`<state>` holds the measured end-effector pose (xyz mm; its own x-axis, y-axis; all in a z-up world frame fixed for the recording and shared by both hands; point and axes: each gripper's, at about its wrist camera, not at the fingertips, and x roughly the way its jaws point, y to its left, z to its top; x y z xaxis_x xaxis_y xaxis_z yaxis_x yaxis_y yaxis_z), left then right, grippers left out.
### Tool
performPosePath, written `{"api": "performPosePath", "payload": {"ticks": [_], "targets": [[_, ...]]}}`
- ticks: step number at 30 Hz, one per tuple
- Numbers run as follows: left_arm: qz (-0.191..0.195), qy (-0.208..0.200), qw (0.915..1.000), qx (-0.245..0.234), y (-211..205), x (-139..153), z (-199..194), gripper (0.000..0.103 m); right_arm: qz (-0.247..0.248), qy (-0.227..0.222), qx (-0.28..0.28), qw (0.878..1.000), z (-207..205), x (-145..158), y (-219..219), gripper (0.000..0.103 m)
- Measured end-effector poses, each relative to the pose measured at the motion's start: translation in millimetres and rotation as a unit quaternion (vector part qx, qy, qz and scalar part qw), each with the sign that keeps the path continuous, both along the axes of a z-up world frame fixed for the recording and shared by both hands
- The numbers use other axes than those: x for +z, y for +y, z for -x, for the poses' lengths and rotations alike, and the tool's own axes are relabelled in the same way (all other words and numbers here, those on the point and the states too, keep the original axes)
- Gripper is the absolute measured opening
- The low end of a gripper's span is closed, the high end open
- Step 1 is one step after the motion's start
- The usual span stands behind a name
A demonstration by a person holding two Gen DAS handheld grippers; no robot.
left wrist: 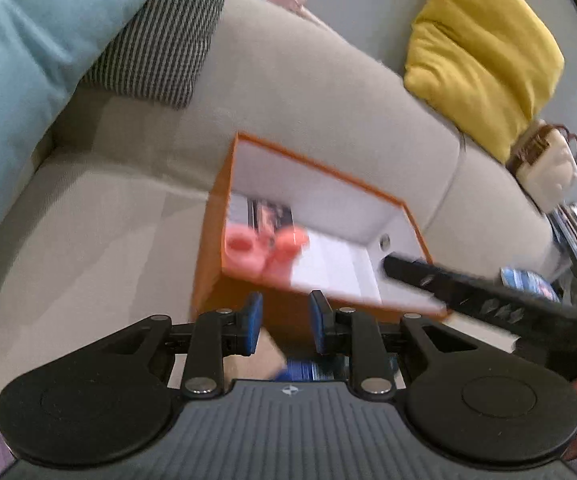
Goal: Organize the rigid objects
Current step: 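Grasp the clear cube with the left tool while the right tool grasps the brown gift box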
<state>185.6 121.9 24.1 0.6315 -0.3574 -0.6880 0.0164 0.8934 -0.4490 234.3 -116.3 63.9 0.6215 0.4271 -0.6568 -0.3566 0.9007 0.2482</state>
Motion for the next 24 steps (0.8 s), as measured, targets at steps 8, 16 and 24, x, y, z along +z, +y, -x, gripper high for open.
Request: {"api": "performPosePath", "payload": {"ticks": [8,16,24], "targets": [[-0.045,0.049,0.9975,-0.024,-21.1,-40.5,48.9,0.031,-0.027,0.052,-0.052,0.997,75.1,-41.6,-42.2,0.056],[-0.116,0.07,0.9896,-0.049,-45.5,-73.6,60.2,0.055,0.018,0.085,-0.058,0.995,99.8,-94.0,-27.9,0.053],[-0.153,0.084,0.9825,-0.065,-62.1,-95.2,44.1,0.071,0.028,0.094,-0.045,0.994,96.8,-111.7,-21.0,0.05]]}}
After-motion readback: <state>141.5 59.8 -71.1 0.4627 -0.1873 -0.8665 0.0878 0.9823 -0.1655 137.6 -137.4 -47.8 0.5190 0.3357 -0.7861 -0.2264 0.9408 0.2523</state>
